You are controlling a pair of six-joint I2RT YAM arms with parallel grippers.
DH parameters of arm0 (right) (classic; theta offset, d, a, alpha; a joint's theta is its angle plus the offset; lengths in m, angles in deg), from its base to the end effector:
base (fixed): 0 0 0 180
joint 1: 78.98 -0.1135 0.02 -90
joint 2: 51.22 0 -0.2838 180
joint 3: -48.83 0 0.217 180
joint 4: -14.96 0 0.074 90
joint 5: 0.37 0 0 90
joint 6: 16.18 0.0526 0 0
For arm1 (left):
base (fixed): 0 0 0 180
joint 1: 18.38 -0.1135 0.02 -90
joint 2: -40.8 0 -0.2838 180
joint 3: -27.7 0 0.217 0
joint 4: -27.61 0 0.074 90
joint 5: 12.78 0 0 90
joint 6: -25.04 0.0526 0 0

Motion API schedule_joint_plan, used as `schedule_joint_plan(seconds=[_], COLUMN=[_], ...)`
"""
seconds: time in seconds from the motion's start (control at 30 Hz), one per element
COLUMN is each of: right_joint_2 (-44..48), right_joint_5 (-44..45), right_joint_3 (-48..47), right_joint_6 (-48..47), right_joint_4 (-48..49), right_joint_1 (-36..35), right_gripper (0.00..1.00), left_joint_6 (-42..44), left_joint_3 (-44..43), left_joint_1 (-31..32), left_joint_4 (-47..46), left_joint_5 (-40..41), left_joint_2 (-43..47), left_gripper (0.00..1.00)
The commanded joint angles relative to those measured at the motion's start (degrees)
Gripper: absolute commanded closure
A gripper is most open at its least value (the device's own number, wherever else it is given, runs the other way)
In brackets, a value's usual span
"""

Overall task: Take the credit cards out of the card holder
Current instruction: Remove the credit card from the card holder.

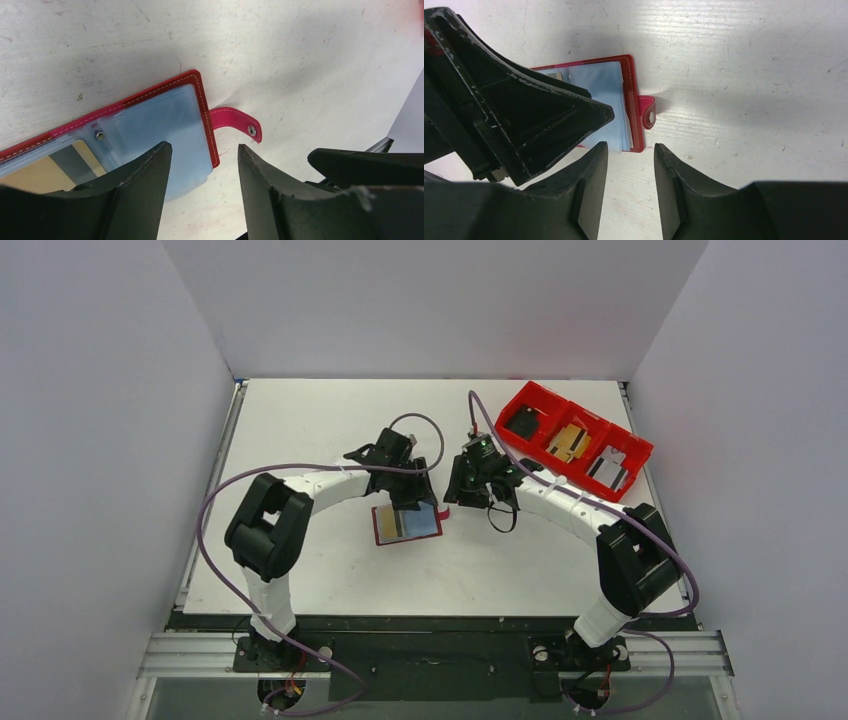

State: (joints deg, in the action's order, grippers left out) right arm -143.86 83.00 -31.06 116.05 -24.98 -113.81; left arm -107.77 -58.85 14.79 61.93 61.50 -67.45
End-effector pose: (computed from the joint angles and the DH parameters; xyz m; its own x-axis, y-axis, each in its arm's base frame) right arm 0.2602 0.1885 0.2487 -0.9033 0.1848 -0.3871 -0.0238 0.8795 0.4754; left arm 0.3104 -0.2199 0.1994 -0.9532 -0.1584 -0.2573 0.0077 0.8386 -0.5446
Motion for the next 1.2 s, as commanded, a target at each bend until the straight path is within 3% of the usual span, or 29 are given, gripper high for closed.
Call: schedule_joint_plan(seconds=[0.0, 0.2, 0.37, 0.53, 0.83, 1.17], right_joint_2=[2.36, 0.07, -3.65, -8.8, -15.92, -20.1], right_joint_5=[1.04, -1.09, -3.31, -3.66, -5.97, -7.55], right_joint_3=[-0.56, -2.94, -5.78, -9.65, -13.81, -14.09], right_joint_6=[-0.74, -0.8, 0.34, 1.12, 2.73, 2.97], right_joint_4=[0.68, 0.91, 2.97, 3.93, 6.48, 7.68], right_joint_1=[0.18, -1.04, -3.51, -7.09, -8.86, -8.82], right_gripper=[0.64, 0.66, 0.68, 0.69, 0.71, 0.71], left_joint_6=[1.38, 3.27, 3.67, 4.96, 6.21, 5.99], left_joint_3=[-3.28, -1.86, 4.2, 7.97, 10.42, 11.12], left_joint_1=[-0.43, -2.79, -6.22, -8.75, -9.44, -9.31], left_joint_4=[0.41, 6.38, 8.0, 8.99, 7.98, 7.04], left_joint_5=[0.2, 7.1, 9.29, 9.86, 8.71, 8.88], left_joint_2=[2.06, 8.19, 13.43, 15.48, 14.04, 11.55], left_gripper=[0.5, 0.5, 0.51, 0.61, 0.9, 0.99])
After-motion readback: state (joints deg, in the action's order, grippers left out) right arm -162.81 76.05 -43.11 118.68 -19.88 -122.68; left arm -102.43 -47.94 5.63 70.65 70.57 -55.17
